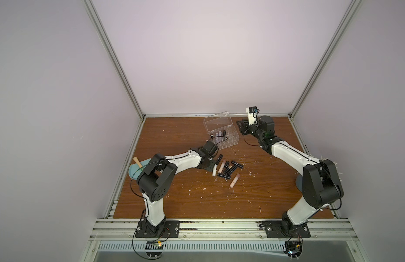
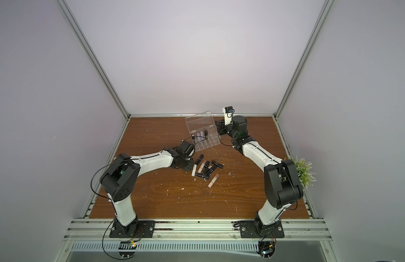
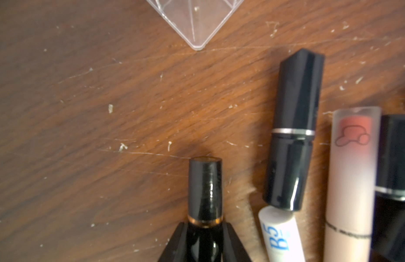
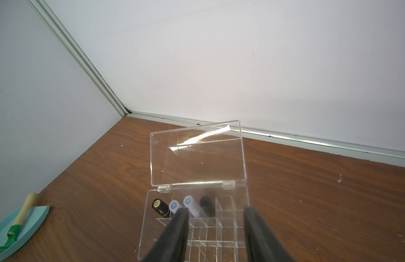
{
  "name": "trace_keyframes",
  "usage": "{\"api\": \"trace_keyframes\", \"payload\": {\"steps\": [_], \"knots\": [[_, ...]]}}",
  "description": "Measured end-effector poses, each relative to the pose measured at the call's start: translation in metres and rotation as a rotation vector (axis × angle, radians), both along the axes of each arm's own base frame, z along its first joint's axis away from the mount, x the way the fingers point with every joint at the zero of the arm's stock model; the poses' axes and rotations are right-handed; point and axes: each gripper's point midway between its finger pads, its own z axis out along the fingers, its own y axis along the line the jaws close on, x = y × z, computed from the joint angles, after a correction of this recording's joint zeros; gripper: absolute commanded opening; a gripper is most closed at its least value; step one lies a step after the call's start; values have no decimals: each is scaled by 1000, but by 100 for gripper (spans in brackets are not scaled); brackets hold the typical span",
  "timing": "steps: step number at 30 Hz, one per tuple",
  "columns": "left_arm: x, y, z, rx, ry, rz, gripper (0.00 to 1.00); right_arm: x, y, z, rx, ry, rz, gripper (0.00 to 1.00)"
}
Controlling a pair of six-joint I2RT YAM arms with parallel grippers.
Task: Arrange the lipsticks in the organizer
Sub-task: Pick up the lipstick at the center of the board.
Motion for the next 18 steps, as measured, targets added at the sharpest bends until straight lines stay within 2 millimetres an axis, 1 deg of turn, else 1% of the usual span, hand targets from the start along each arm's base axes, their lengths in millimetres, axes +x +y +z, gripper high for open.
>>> {"api": "trace_keyframes", "payload": {"steps": [6,8,10,11,12,14,16,18], "knots": [[0,5,5,15,-12,8,26,0,-1,0,2,2,-1,45],[0,5,12,7,-22,8,26,0,0,-1,6,10,4,45],[1,3,26,-19,-48,6,25,-3,2,-2,15,29,31,45],[1,2,35,-37,-63,3,25,-4,4,0,21,40,52,46],[1,0,47,-68,-86,-2,24,-5,7,3,31,55,84,46],[0,-3,75,-141,-137,-16,24,-2,16,18,63,64,161,47],[-1,-9,110,-236,-206,-41,23,2,26,38,122,56,259,47],[-4,-13,145,-337,-274,-71,23,-1,33,47,185,66,358,47]]}}
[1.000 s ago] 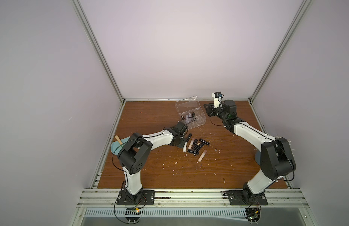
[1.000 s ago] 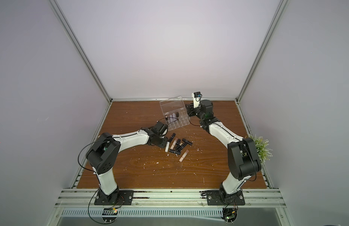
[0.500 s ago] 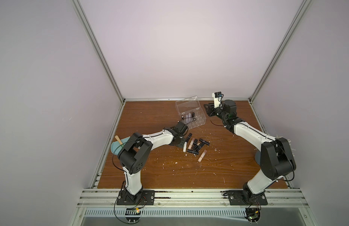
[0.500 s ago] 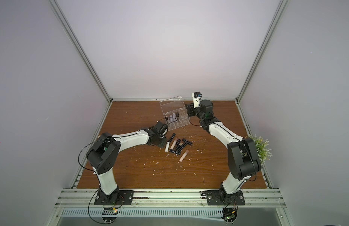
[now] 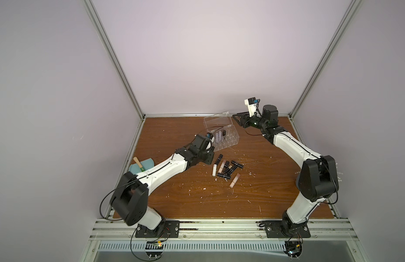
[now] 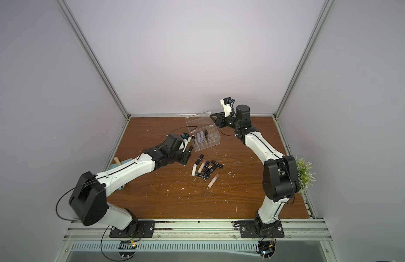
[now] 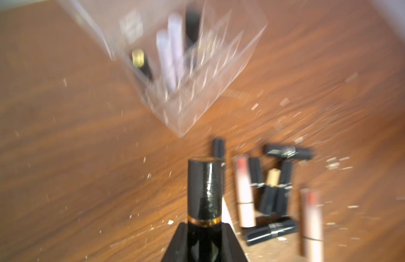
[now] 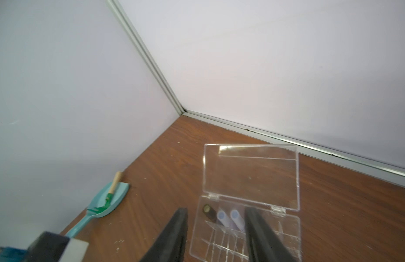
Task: Arrange the lipsticks in the organizer
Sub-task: Pick up the lipstick at the center of the board.
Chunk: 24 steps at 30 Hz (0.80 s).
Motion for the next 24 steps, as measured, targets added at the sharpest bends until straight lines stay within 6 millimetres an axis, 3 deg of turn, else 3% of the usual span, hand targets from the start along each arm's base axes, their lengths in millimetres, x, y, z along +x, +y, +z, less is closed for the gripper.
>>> {"api": "trace_keyframes", "payload": {"steps": [3,6,10,18,24], "knots": [[-9,0,41,-143,-86,-48,23,-11,12,-6,92,77,149,49],[-17,4,59,-243,-123,-87,23,-24,24,-21,170,175,288,50],[-25,5,59,-309,-114,-130,23,-46,41,-32,250,277,442,52],[-36,-4,60,-380,-86,-201,22,-106,87,-20,262,304,739,52],[-38,-4,72,-413,-112,-218,22,-132,107,-15,188,278,863,52]]}}
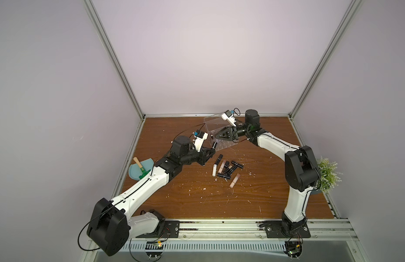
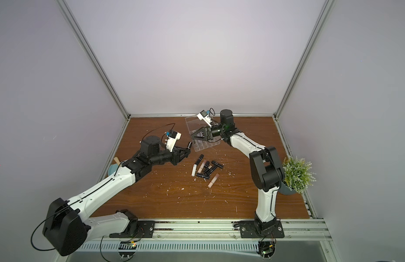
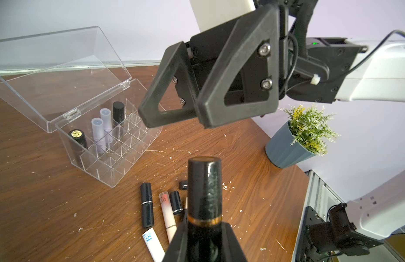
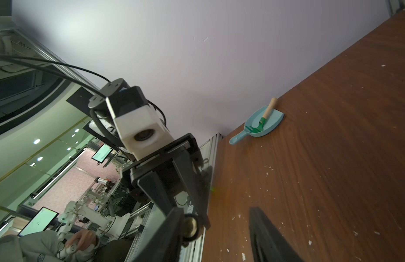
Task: Arrange the lipsticks in the organizer
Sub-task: Pick up the lipstick at the center of the board.
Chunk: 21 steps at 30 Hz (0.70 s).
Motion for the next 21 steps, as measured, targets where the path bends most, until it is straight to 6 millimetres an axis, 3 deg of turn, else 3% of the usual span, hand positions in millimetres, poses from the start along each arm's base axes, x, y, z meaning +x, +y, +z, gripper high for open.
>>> {"api": "trace_keyframes", "payload": {"steps": [5,8,16,21], "knots": [[-1,1,3,-9,-11,-1,22,-21,5,35,35,-152,102,49],[-1,2,4,-10,-13,1,22,-35,3,43,60,-179,145,48],[0,5,3,-11,-11,10,21,-40,5,10,18,-92,163,50],[-3,4,3,-19,-1,-3,21,-40,5,6,8,-83,161,49]]}}
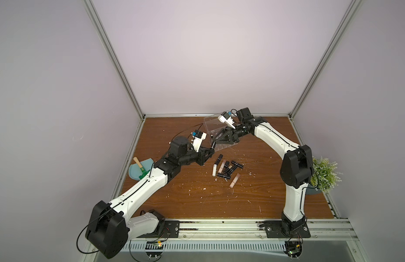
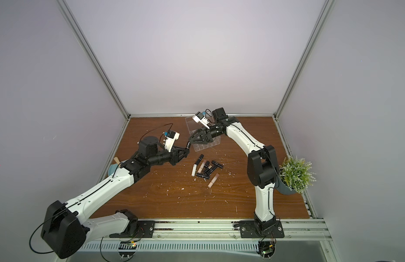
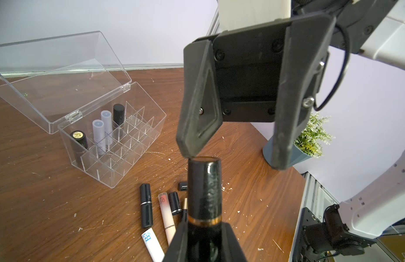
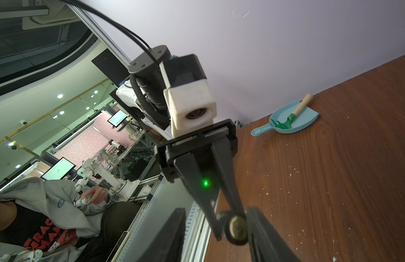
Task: Arrange the lipsticks in the organizer
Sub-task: Pick up the lipstick at the center of the board.
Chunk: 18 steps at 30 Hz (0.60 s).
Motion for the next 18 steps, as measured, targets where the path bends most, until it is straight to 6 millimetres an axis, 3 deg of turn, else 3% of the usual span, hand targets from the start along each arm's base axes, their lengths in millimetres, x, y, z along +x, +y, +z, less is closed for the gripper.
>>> {"api": "trace_keyframes", "payload": {"steps": [10,18], "knots": [[-2,0,3,-6,-2,-2,21,-3,5,-1,-17,-17,0,49],[-2,0,10,-15,-15,-7,21,-10,14,-6,-42,-20,12,35]]}}
